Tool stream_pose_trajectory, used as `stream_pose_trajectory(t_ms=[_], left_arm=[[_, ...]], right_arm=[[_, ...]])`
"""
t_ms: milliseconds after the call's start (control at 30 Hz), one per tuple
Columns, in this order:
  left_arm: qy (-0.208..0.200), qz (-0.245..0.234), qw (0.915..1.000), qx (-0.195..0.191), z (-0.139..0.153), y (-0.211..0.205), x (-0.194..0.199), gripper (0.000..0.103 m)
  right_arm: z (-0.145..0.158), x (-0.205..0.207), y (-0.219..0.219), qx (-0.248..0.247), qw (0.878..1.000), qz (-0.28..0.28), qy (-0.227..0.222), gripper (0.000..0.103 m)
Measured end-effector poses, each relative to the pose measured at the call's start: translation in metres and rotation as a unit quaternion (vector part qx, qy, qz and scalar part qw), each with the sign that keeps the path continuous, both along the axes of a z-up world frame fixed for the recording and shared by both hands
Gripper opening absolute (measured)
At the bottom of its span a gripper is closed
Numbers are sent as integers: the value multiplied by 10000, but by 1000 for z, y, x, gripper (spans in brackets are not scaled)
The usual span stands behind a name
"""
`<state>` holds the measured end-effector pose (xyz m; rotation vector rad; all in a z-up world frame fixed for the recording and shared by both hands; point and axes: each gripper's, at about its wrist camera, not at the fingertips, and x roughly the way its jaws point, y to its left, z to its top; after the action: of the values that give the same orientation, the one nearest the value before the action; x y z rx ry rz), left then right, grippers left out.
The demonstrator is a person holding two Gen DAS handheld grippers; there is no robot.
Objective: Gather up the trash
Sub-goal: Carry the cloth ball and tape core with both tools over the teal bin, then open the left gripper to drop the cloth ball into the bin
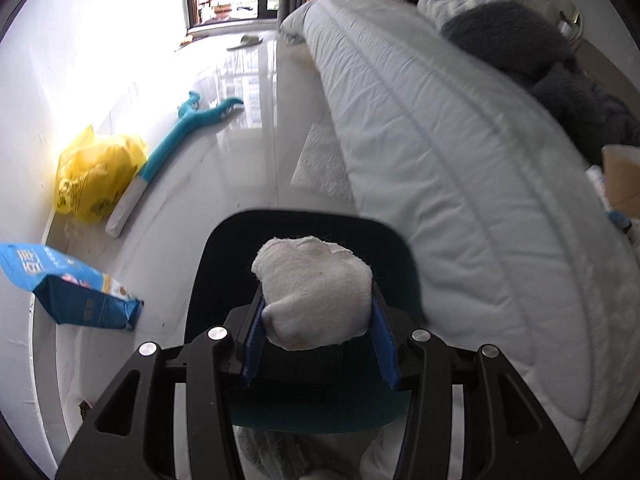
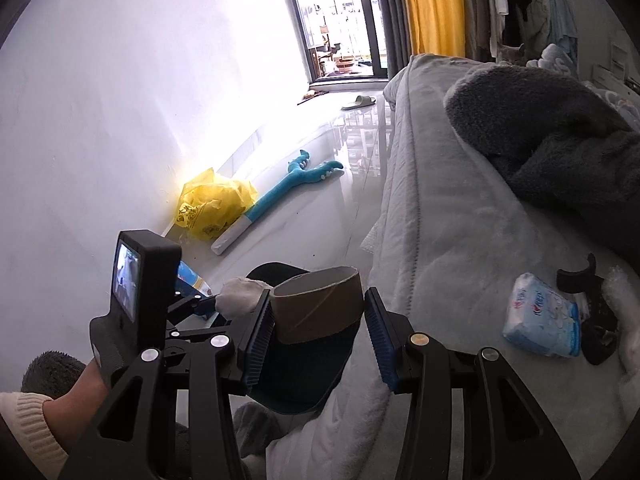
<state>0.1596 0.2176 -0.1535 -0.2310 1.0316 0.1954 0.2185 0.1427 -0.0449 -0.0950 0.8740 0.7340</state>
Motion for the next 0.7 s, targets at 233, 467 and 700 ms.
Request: stream_pose_trajectory(t_ms=[233,467,700], left_arm=[[449,-60,9988,-179,-22,10,-3,53],[437,43,9987,-276,-16,28,-13,75],[264,218,9994,-86,-2,52,-28,76]], right_arm=[[-12,3,23,-121,9998,88,159,47],[-30,10,50,-162,9990,122,398,47],[-52,15,72,-287,9976,163,605,47]])
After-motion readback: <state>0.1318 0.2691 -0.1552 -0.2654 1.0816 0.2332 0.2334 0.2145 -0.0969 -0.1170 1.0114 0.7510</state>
